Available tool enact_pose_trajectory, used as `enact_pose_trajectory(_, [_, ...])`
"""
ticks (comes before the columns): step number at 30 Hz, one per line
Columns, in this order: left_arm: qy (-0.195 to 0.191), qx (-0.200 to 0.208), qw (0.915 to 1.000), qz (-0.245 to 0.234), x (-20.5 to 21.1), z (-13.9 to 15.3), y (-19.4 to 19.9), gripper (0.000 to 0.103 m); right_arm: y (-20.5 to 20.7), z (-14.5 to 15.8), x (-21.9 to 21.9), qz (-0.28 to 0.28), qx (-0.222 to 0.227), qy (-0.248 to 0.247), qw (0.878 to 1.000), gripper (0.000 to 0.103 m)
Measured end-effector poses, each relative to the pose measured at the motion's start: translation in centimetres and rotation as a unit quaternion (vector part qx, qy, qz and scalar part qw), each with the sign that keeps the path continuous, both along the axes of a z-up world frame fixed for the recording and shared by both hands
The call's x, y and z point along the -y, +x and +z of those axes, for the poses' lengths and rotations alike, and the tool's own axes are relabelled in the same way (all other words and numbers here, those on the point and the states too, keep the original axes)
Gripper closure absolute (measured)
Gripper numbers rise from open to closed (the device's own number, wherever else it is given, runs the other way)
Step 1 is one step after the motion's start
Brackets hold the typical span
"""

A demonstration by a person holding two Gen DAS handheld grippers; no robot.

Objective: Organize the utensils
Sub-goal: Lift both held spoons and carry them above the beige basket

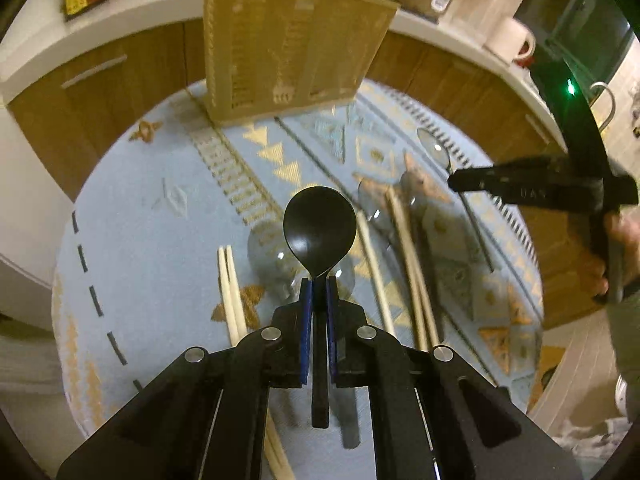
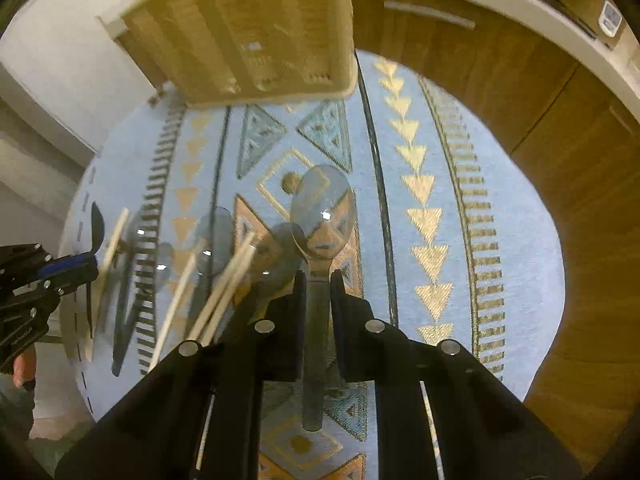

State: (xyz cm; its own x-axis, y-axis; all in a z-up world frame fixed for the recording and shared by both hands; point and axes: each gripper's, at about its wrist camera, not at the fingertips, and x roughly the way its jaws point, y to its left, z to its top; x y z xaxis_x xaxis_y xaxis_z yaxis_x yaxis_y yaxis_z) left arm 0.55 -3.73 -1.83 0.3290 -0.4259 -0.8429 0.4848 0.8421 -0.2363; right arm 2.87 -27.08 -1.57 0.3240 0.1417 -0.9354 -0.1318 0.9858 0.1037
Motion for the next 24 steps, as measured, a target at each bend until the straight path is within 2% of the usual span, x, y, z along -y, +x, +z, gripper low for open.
enact_pose_trajectory(6, [-0.057,0.036,0.9975,0.017,-0.9,1.8,-0.3,0.098,-2.8,2.0,0.0,0.005,0.054,0.041,0.998,0.093])
enact_pose_trajectory(9, [-0.087,0.057,0.9941,0.031,-1.3,2.7,-0.1,0.098,-2.7,3.1,-0.4,0.009,0.088,0.068,0.994,0.093])
enact_pose_trajectory(14, [-0.132,0.125,0.9818,0.055,-1.7,5.8,0.7,0.098,-2.9,6.4,-1.3,0.018,0.163,0.100,0.981,0.093])
enact_pose_trajectory(16, [-0.147,0.154,0.9752,0.061,-1.8,7.5,1.2,0.098,-2.7,7.8,-1.9,0.023,0.193,0.108,0.975,0.093])
enact_pose_trajectory(19, [-0.171,0.208,0.9597,0.080,-1.9,10.0,2.0,0.098,-2.3,10.3,-2.3,0.024,0.243,0.116,0.963,0.093])
enact_pose_trajectory(22, [-0.194,0.279,0.9356,0.097,-1.8,12.3,3.0,0.098,-1.6,13.2,-2.2,0.016,0.292,0.122,0.948,0.093])
enact_pose_trajectory(24, [-0.196,0.316,0.9216,0.110,-1.6,13.4,3.6,0.098,-0.7,14.4,-2.2,0.010,0.322,0.124,0.939,0.093])
